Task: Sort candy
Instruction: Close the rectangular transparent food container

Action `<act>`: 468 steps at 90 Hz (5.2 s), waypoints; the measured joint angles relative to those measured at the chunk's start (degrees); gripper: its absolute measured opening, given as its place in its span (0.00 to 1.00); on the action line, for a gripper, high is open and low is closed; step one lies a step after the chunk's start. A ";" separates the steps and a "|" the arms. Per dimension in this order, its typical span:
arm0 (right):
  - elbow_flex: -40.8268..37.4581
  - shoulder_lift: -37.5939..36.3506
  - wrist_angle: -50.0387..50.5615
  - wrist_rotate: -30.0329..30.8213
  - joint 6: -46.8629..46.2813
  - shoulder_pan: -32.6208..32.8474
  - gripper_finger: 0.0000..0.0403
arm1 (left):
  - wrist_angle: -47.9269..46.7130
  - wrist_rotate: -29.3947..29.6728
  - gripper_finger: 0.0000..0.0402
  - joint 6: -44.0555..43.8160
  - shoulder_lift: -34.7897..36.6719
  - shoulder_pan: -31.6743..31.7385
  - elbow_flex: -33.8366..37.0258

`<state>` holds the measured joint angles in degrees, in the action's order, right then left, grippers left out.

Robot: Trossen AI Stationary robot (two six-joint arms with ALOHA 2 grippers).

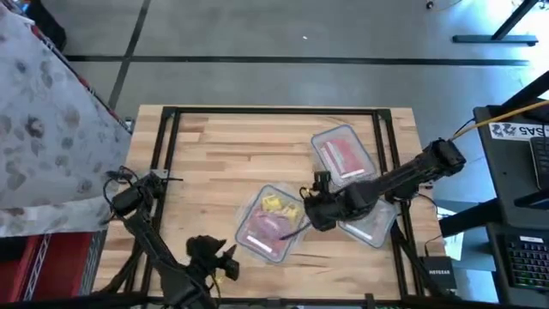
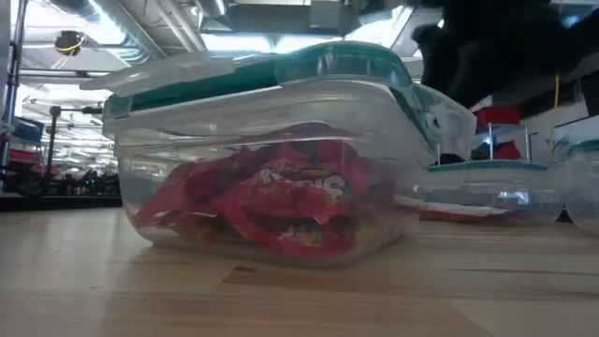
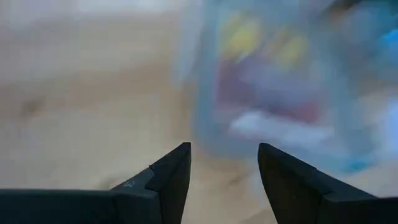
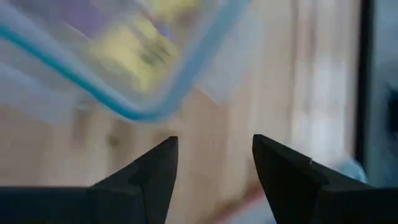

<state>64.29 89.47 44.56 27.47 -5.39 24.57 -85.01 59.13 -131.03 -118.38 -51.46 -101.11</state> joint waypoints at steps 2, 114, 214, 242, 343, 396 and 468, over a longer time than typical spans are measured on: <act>0.00 -0.12 -1.64 -1.27 0.74 0.47 0.48 | 0.22 2.92 0.42 1.66 0.01 0.48 -0.47; -4.85 8.37 -35.43 -15.86 7.02 6.15 0.40 | 18.56 -25.98 0.35 45.95 -0.51 19.21 -0.60; -5.49 19.67 -52.69 -3.84 9.49 1.52 0.00 | 35.68 -30.57 0.00 51.51 -2.07 21.46 12.23; -5.69 19.76 -54.15 -6.44 12.75 0.88 0.00 | 45.10 -27.91 0.00 49.91 -0.57 21.07 19.01; -8.29 8.14 -32.28 -16.00 5.59 -14.55 0.00 | 53.28 -25.28 0.00 60.75 0.29 19.24 19.05; -7.28 7.41 -42.89 -18.85 3.57 2.94 0.00 | 51.30 -24.57 0.00 63.55 0.73 20.50 19.46; -7.98 11.72 -35.46 -20.54 -4.97 -10.66 0.00 | 37.79 -26.79 0.00 50.00 3.99 21.59 17.12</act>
<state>56.31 101.20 9.11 6.93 -10.36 13.91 -47.22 32.34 -81.03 -114.39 -29.87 -83.98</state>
